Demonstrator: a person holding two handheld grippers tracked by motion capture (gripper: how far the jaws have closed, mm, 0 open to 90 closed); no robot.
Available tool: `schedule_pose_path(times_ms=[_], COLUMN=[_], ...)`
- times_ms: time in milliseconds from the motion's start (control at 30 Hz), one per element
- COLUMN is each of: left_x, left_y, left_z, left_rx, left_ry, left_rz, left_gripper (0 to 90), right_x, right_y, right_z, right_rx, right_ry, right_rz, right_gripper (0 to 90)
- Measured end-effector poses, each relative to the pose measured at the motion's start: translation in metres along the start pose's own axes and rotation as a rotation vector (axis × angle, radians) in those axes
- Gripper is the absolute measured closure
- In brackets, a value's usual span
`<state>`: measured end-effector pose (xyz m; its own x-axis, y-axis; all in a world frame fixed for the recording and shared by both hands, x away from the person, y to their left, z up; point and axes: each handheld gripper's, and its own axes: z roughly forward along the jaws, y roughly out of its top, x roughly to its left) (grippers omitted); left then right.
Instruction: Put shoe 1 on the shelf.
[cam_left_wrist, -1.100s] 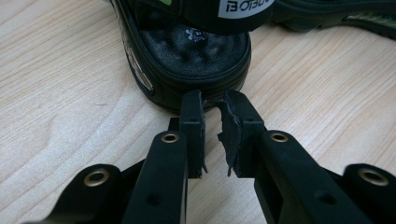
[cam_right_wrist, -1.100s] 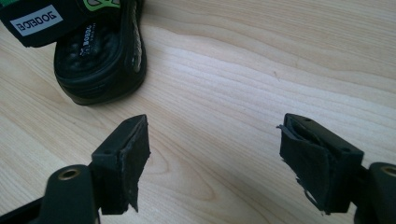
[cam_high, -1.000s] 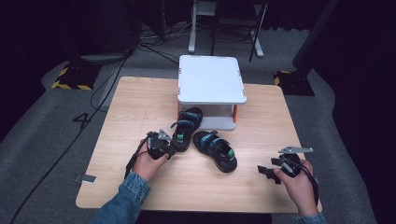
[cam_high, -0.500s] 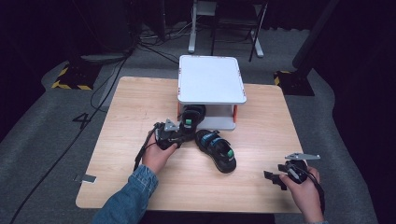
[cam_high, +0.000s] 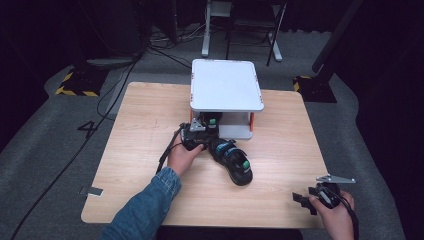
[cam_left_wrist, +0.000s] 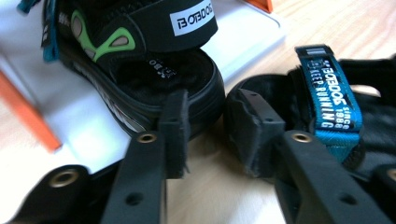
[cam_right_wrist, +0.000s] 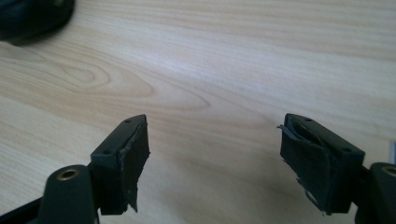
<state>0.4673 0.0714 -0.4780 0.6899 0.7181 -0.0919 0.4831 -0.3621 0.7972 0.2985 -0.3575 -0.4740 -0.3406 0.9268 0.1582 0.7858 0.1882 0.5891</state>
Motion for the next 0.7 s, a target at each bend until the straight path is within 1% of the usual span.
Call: schedule_pose_path(times_ms=[33,67,100,133,167,200,233,300,367,400,433,467,567,633,700], left_x=[0.001,0.001,0.001,0.0,0.0,0.0,-0.001,-0.001,-0.003,-0.002,-0.002,-0.002,-0.003,-0.004,-0.006], left_y=[0.003,0.006,0.006,0.007,0.009,0.009,0.01,0.012,0.012,0.012,0.012,0.011,0.009,0.009,0.008], left_z=[0.003,0.011,0.011,0.017,0.026,0.029,0.031,0.034,0.033,0.031,0.028,0.025,0.011,-0.001,-0.018], left_rx=[-0.003,-0.014,-0.014,-0.019,-0.038,-0.055,-0.062,-0.084,-0.086,-0.077,-0.074,-0.071,-0.057,-0.05,-0.059], left_ry=[0.002,-0.003,-0.003,0.003,0.0,-0.005,-0.005,-0.015,-0.002,0.021,0.021,0.015,0.025,0.033,0.052], left_rz=[-0.002,-0.01,-0.01,-0.004,0.008,0.013,0.012,0.026,0.042,0.067,0.07,0.057,0.059,0.048,0.036], left_gripper=[66.3,64.8,63.3,62.5,61.8,60.7,59.7,55.6,52.5,48.0,46.1,46.2,44.1,42.6,39.8], right_x=[-0.001,-0.002,-0.002,-0.005,-0.006,-0.007,-0.007,-0.008,-0.009,-0.009,-0.008,-0.008,-0.005,-0.004,-0.002], right_y=[-0.003,-0.007,-0.007,-0.013,-0.015,-0.016,-0.017,-0.019,-0.019,-0.019,-0.018,-0.017,-0.012,-0.008,-0.003], right_z=[-0.003,-0.005,-0.005,-0.012,-0.014,-0.015,-0.016,-0.018,-0.018,-0.018,-0.017,-0.016,-0.014,-0.012,-0.011], right_rx=[0.005,0.001,0.001,-0.009,-0.014,-0.015,-0.019,-0.019,-0.022,-0.018,-0.018,-0.016,-0.02,-0.025,-0.028], right_ry=[-0.003,-0.008,-0.008,-0.021,-0.029,-0.029,-0.031,-0.035,-0.036,-0.034,-0.033,-0.027,-0.018,-0.013,-0.006], right_rz=[0.01,0.015,0.015,0.03,0.034,0.037,0.041,0.044,0.047,0.046,0.044,0.041,0.03,0.017,0.006], right_gripper=[24.2,24.2,24.2,24.2,24.2,24.2,24.2,24.2,24.2,24.2,24.2,24.2,24.2,24.2,24.2])
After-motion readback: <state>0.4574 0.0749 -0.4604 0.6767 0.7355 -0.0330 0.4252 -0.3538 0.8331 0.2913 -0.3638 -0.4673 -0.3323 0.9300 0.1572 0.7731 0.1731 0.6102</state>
